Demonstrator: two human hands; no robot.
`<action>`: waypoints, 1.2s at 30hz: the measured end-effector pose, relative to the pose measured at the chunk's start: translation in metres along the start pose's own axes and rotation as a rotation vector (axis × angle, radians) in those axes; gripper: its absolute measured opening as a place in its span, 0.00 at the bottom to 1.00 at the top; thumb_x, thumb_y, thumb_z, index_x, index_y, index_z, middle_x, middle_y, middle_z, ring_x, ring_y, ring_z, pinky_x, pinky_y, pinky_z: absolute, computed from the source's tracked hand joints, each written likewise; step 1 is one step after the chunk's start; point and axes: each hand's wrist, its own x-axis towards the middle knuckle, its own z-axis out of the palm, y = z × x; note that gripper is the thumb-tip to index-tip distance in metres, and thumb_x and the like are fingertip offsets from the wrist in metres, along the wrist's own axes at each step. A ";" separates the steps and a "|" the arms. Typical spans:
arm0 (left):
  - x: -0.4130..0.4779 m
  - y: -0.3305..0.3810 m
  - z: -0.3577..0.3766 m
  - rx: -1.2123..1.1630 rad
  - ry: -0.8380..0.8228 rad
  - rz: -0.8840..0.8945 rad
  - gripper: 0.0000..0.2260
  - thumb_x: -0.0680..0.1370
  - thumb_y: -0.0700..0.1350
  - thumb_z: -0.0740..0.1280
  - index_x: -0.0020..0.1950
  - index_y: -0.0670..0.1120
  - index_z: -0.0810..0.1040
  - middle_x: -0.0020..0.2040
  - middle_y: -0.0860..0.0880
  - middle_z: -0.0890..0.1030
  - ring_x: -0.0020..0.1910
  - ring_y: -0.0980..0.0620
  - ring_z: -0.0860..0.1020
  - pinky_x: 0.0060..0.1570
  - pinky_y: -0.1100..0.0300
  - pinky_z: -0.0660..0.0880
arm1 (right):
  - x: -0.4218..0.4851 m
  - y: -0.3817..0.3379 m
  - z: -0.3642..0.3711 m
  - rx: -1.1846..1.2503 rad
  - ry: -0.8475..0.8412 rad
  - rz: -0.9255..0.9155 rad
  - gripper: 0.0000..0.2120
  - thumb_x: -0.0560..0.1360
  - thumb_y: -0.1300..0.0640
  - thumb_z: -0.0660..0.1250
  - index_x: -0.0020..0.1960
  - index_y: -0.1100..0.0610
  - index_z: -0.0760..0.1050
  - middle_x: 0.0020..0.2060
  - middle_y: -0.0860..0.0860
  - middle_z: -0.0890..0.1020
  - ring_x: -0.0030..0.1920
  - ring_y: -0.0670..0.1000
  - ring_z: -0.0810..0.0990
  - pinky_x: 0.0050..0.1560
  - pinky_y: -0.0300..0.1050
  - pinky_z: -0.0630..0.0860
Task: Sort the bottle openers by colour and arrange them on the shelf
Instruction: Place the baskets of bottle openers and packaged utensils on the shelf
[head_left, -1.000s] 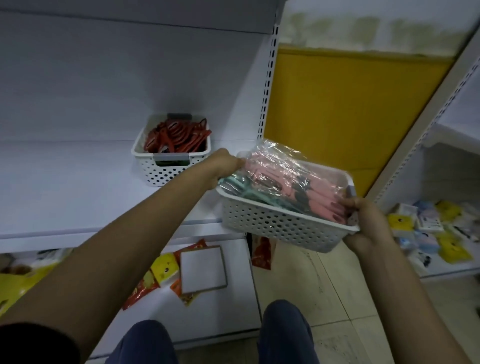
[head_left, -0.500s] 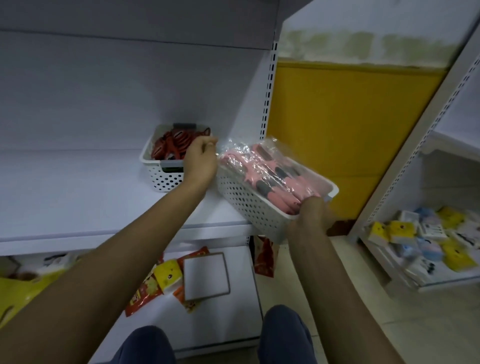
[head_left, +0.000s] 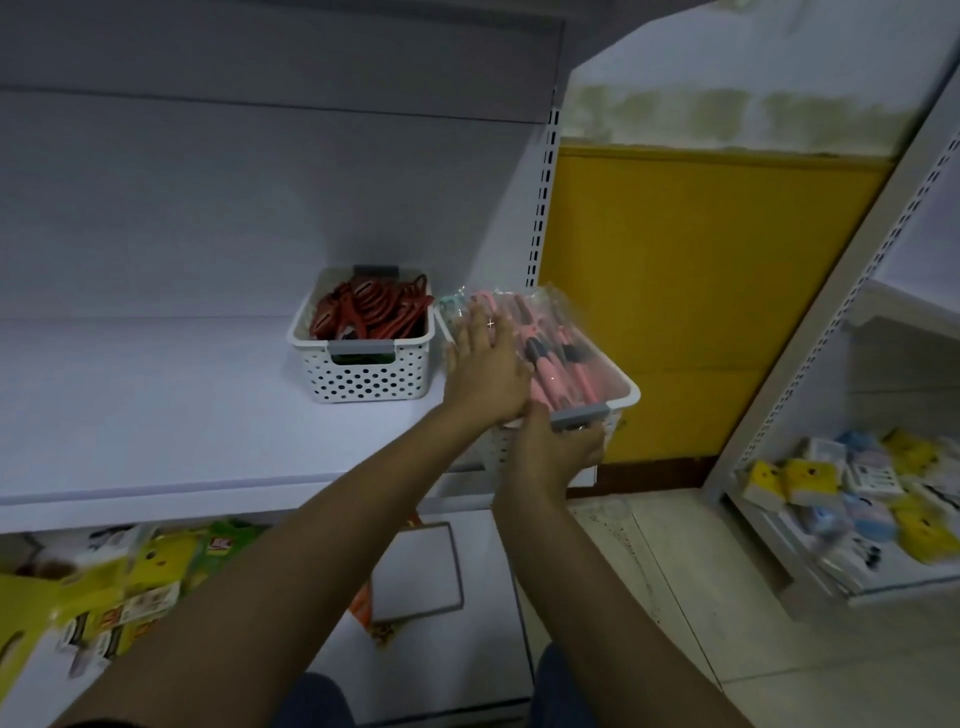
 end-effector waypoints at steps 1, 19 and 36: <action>0.004 -0.002 -0.001 0.037 -0.053 0.040 0.31 0.81 0.50 0.56 0.78 0.45 0.43 0.76 0.40 0.37 0.75 0.39 0.38 0.72 0.44 0.41 | 0.000 0.001 -0.003 0.026 -0.018 -0.031 0.31 0.72 0.60 0.71 0.71 0.56 0.62 0.67 0.54 0.65 0.64 0.54 0.71 0.61 0.51 0.75; -0.024 -0.004 -0.010 0.494 -0.208 0.584 0.40 0.69 0.74 0.49 0.74 0.51 0.60 0.77 0.44 0.56 0.75 0.43 0.53 0.73 0.46 0.49 | 0.070 -0.012 -0.020 0.012 -0.066 -0.229 0.10 0.78 0.50 0.60 0.56 0.53 0.74 0.47 0.48 0.81 0.44 0.48 0.82 0.39 0.41 0.80; 0.050 -0.041 -0.026 0.749 -0.200 0.439 0.23 0.82 0.55 0.51 0.76 0.55 0.51 0.78 0.49 0.50 0.77 0.47 0.47 0.73 0.47 0.47 | 0.104 -0.013 0.046 -0.343 -0.469 -0.109 0.26 0.82 0.45 0.51 0.75 0.58 0.56 0.71 0.57 0.67 0.68 0.58 0.69 0.68 0.55 0.67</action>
